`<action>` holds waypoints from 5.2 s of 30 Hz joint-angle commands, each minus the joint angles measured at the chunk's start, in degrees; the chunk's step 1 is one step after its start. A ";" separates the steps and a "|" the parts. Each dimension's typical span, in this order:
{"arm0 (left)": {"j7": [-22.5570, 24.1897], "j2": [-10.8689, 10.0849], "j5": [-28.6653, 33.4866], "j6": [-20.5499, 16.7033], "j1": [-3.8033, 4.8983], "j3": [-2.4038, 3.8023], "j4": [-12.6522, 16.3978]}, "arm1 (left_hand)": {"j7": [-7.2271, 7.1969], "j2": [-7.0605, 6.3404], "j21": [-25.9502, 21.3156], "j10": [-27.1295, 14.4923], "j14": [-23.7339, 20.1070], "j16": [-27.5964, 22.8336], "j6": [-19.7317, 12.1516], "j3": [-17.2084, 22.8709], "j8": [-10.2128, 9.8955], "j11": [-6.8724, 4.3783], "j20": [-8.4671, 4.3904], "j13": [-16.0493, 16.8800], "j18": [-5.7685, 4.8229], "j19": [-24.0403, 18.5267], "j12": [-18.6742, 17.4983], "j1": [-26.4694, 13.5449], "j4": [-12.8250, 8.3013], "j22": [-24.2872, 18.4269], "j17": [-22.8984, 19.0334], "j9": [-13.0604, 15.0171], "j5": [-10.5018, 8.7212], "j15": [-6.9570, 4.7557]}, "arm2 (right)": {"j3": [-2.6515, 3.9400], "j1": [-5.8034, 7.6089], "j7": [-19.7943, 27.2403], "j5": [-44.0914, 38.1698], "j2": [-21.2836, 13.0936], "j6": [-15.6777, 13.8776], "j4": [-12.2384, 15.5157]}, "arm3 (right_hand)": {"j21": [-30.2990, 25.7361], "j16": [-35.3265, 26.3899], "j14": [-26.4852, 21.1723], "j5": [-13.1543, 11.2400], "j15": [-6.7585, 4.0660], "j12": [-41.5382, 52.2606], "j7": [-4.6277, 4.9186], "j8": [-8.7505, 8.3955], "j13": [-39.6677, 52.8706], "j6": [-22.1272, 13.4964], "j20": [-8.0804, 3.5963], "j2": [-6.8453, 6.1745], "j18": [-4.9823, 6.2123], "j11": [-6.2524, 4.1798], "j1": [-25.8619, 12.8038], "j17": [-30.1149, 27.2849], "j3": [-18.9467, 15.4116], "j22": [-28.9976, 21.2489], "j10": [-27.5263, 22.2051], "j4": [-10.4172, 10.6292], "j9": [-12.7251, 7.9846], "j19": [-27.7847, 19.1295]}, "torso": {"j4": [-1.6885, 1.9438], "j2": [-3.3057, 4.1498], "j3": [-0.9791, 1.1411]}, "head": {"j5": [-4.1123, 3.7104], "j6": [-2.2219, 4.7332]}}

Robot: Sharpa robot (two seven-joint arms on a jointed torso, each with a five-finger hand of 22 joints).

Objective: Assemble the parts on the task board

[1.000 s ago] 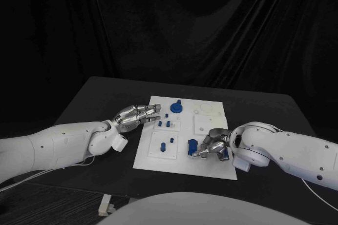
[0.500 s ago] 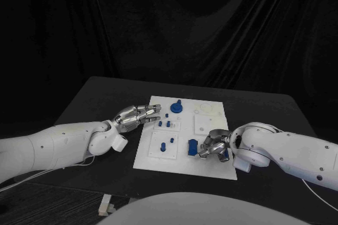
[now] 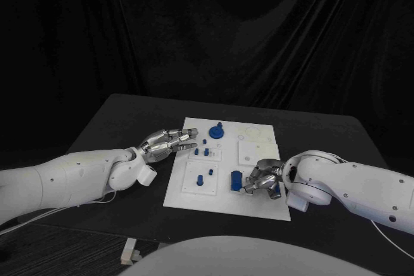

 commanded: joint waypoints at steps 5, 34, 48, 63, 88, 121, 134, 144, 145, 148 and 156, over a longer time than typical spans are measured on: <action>0.42 0.13 0.38 0.79 -0.08 0.05 0.07 | 0.10 0.06 0.29 0.18 -0.03 0.35 0.38 0.22 0.38 0.32 0.22 0.07 0.53 0.28 0.23 -0.31 0.06 -0.06 0.05 0.05 -0.01 0.40 | 0.02 -0.15 -0.75 -0.23 -0.12 -0.63 -0.19 | -0.30 -0.19 4.57 -0.02 -0.14 0.20 -0.31 -0.37 15.10 -0.07 -0.22 2.88 0.06 -0.11 -1.42 7.46 1.68 6.61 5.97 1.16 -1.37 -0.10 | 0.00 0.01 -0.01 | 0.00 -0.01; 0.57 -0.14 0.38 0.83 -0.12 0.05 0.15 | 0.13 0.13 0.30 0.24 -0.01 0.35 0.46 0.49 0.43 0.36 0.22 0.06 0.53 0.30 0.27 -0.19 -0.01 -0.08 0.05 0.06 0.08 0.39 | 0.02 0.33 2.36 -0.24 -3.97 -2.85 3.42 | -1.52 0.06 4.67 -25.04 -0.11 0.20 -0.27 -4.82 15.10 -3.65 -0.21 -9.16 0.18 -0.07 -3.25 8.01 -6.15 6.32 5.97 -1.60 -2.64 -0.13 | 0.00 0.04 -0.01 | 0.32 -0.01; 0.49 -0.19 0.38 0.62 -0.15 0.05 0.08 | 0.19 0.02 0.33 0.46 0.08 0.46 0.75 0.62 0.55 0.47 0.22 0.12 0.53 0.37 0.61 -0.11 -0.12 -0.05 0.07 0.09 0.15 0.33 | 0.02 7.39 -4.64 -3.81 -11.57 -2.46 7.70 | -1.57 -0.03 4.56 -12.05 3.77 0.20 5.46 -53.24 15.10 -18.60 3.01 -1.99 0.07 4.77 -1.77 7.48 -14.43 6.43 5.97 7.05 -45.11 0.07 | -0.02 -0.10 -0.04 | -0.21 -0.01; 0.48 -0.50 0.38 0.12 -0.15 0.05 0.34 | 0.25 -0.04 0.35 0.59 0.13 0.51 0.87 0.68 0.61 0.55 0.22 0.14 0.54 0.42 0.76 -0.10 -0.15 -0.02 0.08 0.11 0.17 0.29 | 0.00 7.71 -10.56 -23.64 -11.55 7.16 4.88 | 0.73 -0.03 4.58 -4.93 2.80 0.20 3.80 -57.46 15.10 -7.25 2.48 -0.24 -0.15 3.48 -1.34 7.39 -14.60 6.96 5.97 6.83 -53.33 0.74 | -0.01 -0.06 -0.05 | -0.63 -0.01; 16.55 -2.87 -7.52 -19.47 -0.15 0.05 5.58 | -8.85 -3.31 -2.63 -5.55 -4.53 -6.64 -12.91 -6.80 -6.21 -9.75 -14.23 -0.87 -0.16 -6.07 -5.95 -4.72 4.35 -7.14 -1.52 -1.49 -4.89 -12.74 | 0.00 4.63 -10.67 -24.65 -11.01 2.32 4.27 | 1.09 -0.29 4.49 -7.83 2.01 0.20 3.11 -57.51 15.10 -6.28 1.59 1.45 -0.28 2.70 -3.10 6.63 -14.45 7.05 5.97 8.01 -51.41 0.99 | 0.03 0.00 -0.02 | -0.87 -0.01; 14.07 -4.17 -10.16 -18.75 -0.16 0.05 7.17 | -8.66 -1.98 -2.63 -6.23 -4.53 -6.64 -14.56 -6.58 -7.93 -9.47 -12.10 -1.18 -1.68 -6.07 -7.92 -2.82 4.10 -7.14 -1.52 -1.71 -1.78 -9.12 | 0.00 2.55 -11.48 -18.21 -7.06 2.53 1.47 | -3.06 -1.23 4.08 -9.24 2.40 0.20 3.67 -59.51 15.10 -7.02 1.92 0.04 0.42 3.20 -1.34 4.22 -14.43 5.96 5.97 5.88 -52.29 0.31 | 0.01 0.02 -0.02 | -0.89 -0.01; 12.95 -3.68 -10.17 -16.02 -0.16 0.05 6.67 | -8.02 -1.61 -2.63 -6.26 -4.53 -6.64 -14.83 -6.07 -7.98 -8.62 -10.40 -1.19 -1.59 -6.07 -7.97 -1.84 3.97 -7.14 -1.52 -1.75 -0.81 -7.46 | 0.00 1.66 -12.21 -21.51 -5.14 5.53 -0.38 | -6.98 -2.24 3.70 -10.29 2.63 0.20 4.06 -61.03 15.10 -8.27 2.10 -0.74 0.96 3.52 1.99 1.91 -12.21 4.71 5.97 1.88 -52.69 -0.14 | -0.01 0.01 -0.02 | -1.02 -0.01; 12.67 -3.50 -10.17 -15.23 -0.16 0.05 6.33 | -7.91 -1.50 -2.63 -6.25 -4.53 -6.64 -14.96 -5.99 -8.00 -8.38 -10.16 -1.18 -1.56 -6.07 -7.92 -1.75 3.97 -7.14 -1.52 -1.77 -0.66 -7.28 | 0.00 0.71 -12.12 -21.93 -4.02 6.03 -1.01 | -6.97 -2.24 3.75 -5.59 2.78 0.20 4.28 -61.97 15.10 -9.06 2.26 -1.53 0.87 3.71 6.06 1.79 -8.77 4.58 5.97 -3.02 -52.92 0.17 | -0.04 0.02 -0.02 | -0.65 -0.01; 12.64 -3.48 -10.17 -15.14 -0.16 0.05 6.28 | -7.86 -1.43 -2.63 -6.25 -4.53 -6.64 -15.07 -5.95 -8.01 -8.31 -10.06 -1.18 -1.54 -6.07 -7.92 -1.72 3.97 -7.14 -1.52 -1.78 -0.64 -7.20 | 0.00 0.63 -12.06 -21.94 -4.01 5.83 -0.97 | -6.93 -2.23 3.75 -3.95 2.78 0.20 4.30 -62.06 15.10 -9.09 2.26 -1.57 0.85 3.73 6.80 1.78 -7.92 4.59 5.97 -3.94 -52.95 0.20 | -0.03 0.01 -0.02 | -0.60 -0.01; 12.55 -3.42 -10.17 -14.92 -0.16 0.05 6.16 | -7.81 -1.36 -2.63 -6.24 -4.53 -6.64 -15.19 -5.91 -8.03 -8.21 -9.95 -1.18 -1.51 -6.07 -7.91 -1.69 3.97 -7.14 -1.52 -1.79 -0.62 -7.14 | 0.01 0.49 -11.75 -21.96 -4.17 4.82 -0.63 | -6.55 -2.12 3.79 -0.03 2.87 0.20 4.55 -62.39 15.10 -9.24 2.29 -1.74 0.76 3.92 8.48 1.93 -5.10 4.73 5.97 -6.40 -53.14 0.34 | -0.02 0.02 -0.01 | -0.53 -0.01; 12.30 -3.58 -10.17 -14.82 -0.16 0.05 6.03 | -7.78 -1.25 -2.63 -6.24 -4.53 -6.64 -15.35 -5.84 -8.05 -8.08 -9.79 -1.17 -1.46 -6.07 -7.86 -1.65 3.97 -7.14 -1.52 -1.81 -0.57 -7.06 | 0.02 0.55 -9.55 -22.00 -6.22 1.14 2.41 | -5.32 -1.76 3.82 10.01 3.28 0.20 5.06 -61.61 15.10 -7.79 2.53 -4.88 0.57 4.26 4.02 2.25 7.31 5.67 5.97 -12.02 -52.54 0.62 | 0.05 0.04 0.00 | -0.21 -0.01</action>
